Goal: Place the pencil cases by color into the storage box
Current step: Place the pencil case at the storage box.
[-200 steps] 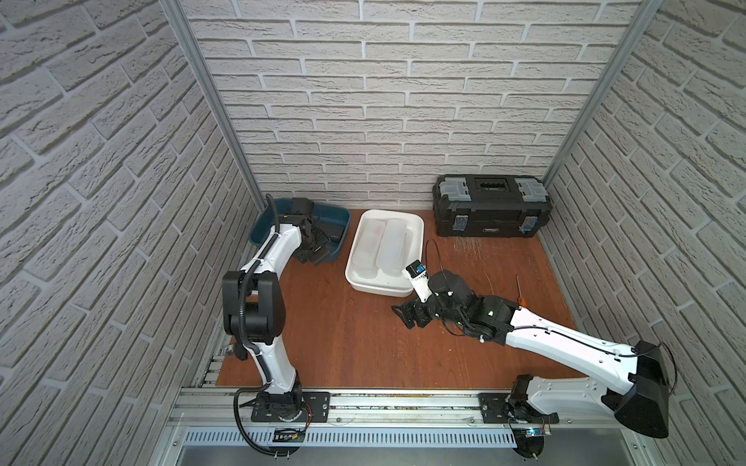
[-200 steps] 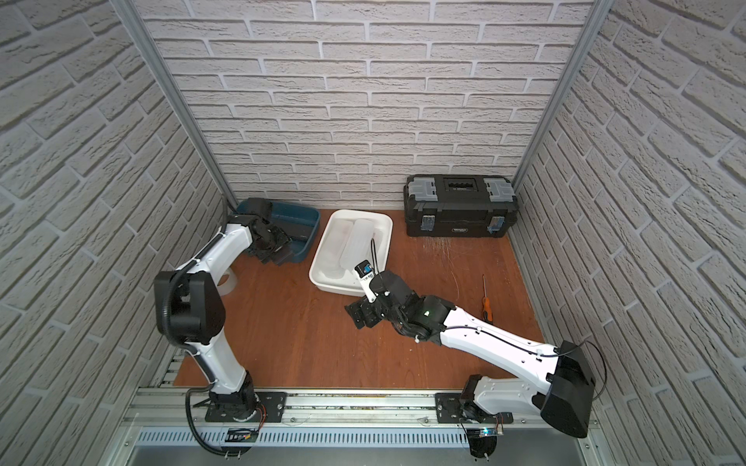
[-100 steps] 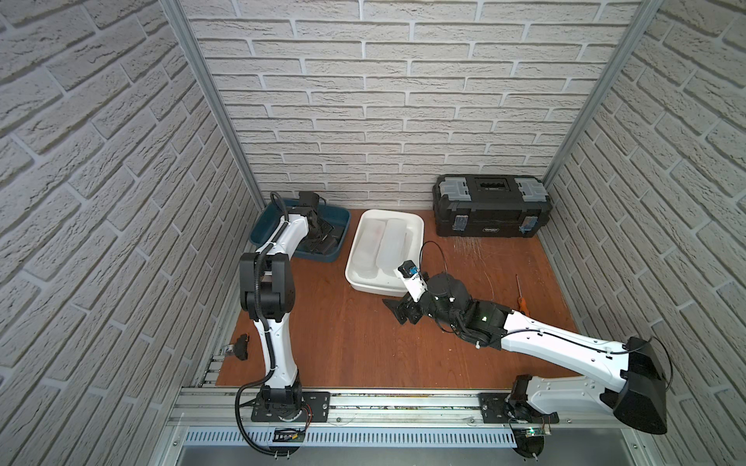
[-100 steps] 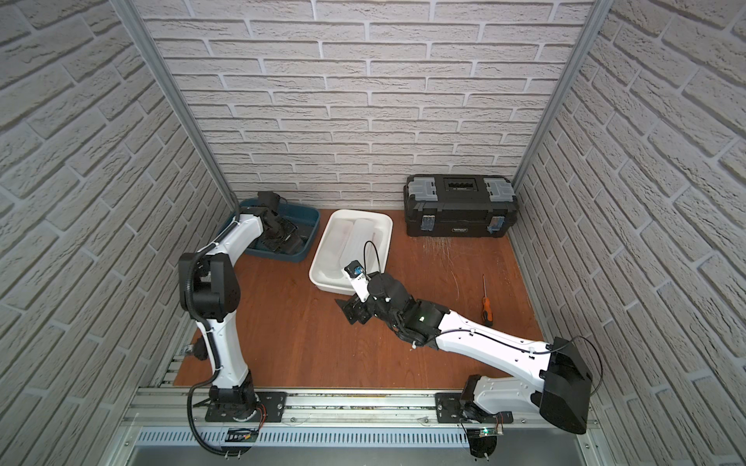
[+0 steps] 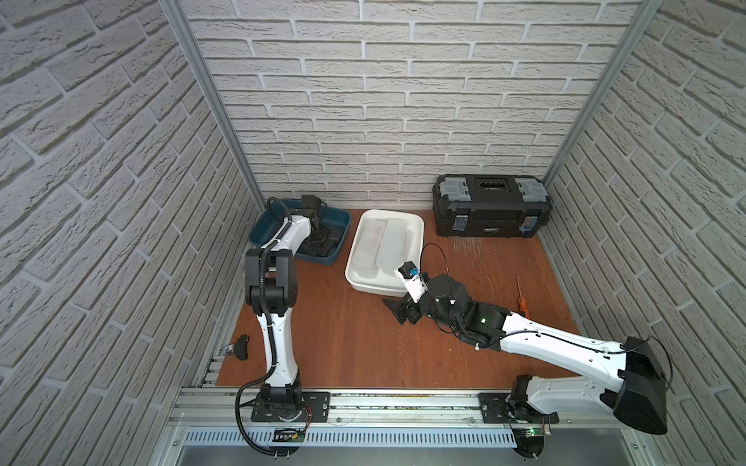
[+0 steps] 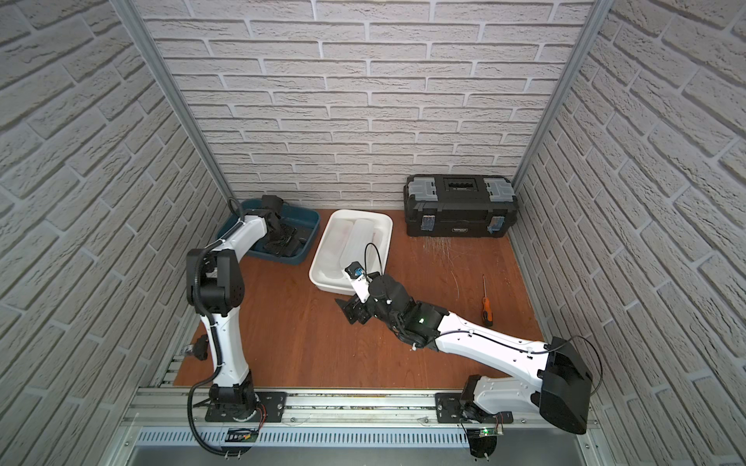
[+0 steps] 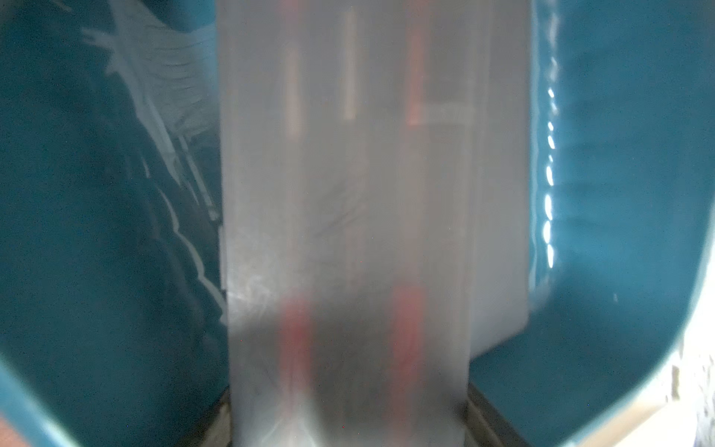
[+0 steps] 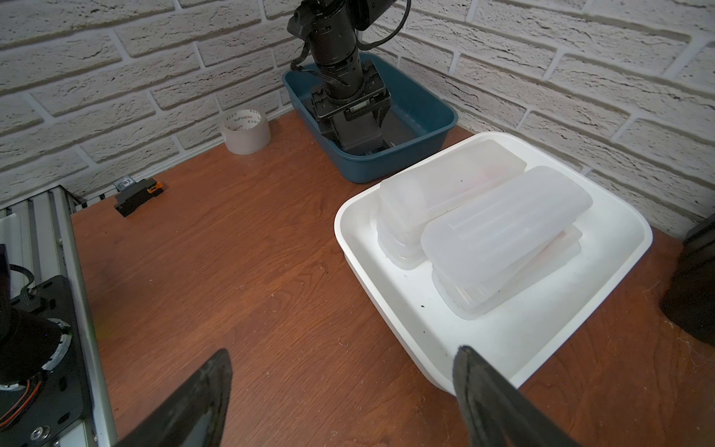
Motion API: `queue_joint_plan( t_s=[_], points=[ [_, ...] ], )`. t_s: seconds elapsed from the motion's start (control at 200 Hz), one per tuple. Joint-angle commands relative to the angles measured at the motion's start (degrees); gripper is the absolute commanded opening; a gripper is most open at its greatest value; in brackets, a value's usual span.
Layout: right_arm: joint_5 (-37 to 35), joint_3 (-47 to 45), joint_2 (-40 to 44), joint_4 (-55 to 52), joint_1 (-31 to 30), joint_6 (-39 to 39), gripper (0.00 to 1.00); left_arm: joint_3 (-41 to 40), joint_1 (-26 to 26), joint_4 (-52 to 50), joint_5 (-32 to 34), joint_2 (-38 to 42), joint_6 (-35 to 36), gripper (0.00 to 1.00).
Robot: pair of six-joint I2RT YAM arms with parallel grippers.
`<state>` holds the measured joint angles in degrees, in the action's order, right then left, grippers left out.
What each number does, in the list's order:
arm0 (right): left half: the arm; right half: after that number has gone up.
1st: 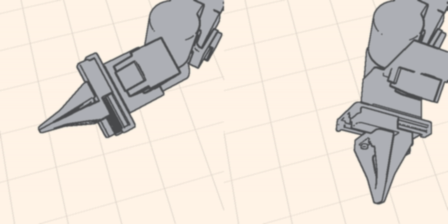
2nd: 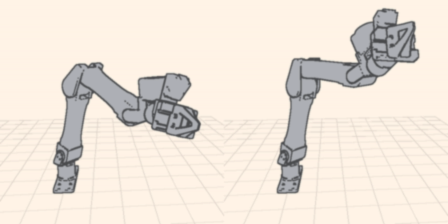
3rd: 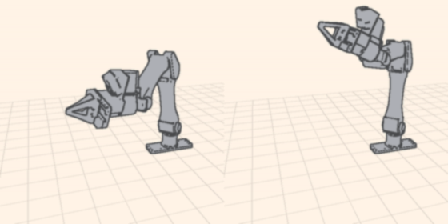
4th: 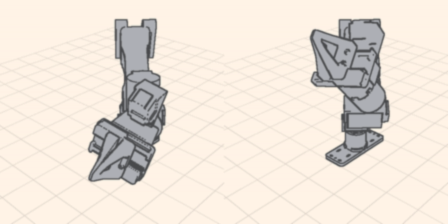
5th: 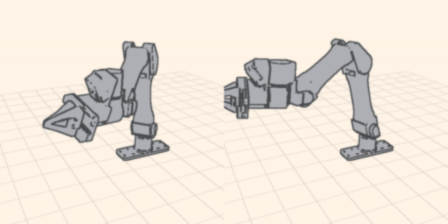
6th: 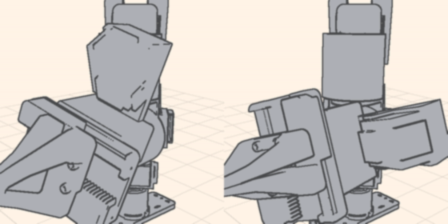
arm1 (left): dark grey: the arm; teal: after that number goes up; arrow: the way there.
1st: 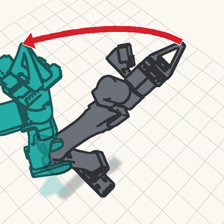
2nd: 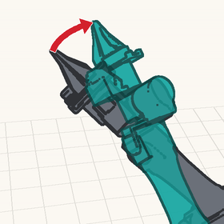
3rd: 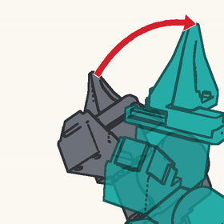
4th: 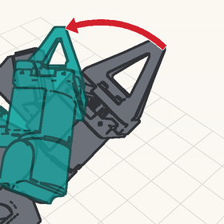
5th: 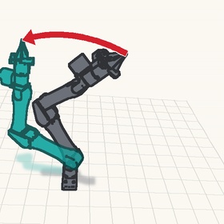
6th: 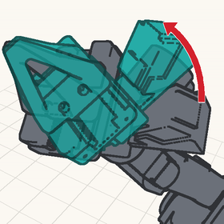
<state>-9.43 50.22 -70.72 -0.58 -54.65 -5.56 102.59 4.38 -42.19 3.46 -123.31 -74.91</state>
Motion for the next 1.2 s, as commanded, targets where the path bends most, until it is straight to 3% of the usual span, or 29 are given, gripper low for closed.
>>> queue_joint_plan(
  t_s=[0.0, 0.36, 1.195],
  points=[
    [-0.7, -0.9, 1.7, 2.9, -0.3, -0.2, 0.9, 2.5, 1.0, -2.9, 3.9, -2.4, -5.3, 0.65],
    [-0.8, -2.0, 3.0, 2.8, -0.3, -0.2, 0.9, 11.3, 1.3, -6.5, 5.2, -8.6, -8.9, 0.66],
    [-1.2, -1.6, 2.1, 1.7, -0.3, -0.4, 0.9, 11.4, 1.2, -7.5, 3.0, -11.7, -10.4, 0.75]
  ],
)
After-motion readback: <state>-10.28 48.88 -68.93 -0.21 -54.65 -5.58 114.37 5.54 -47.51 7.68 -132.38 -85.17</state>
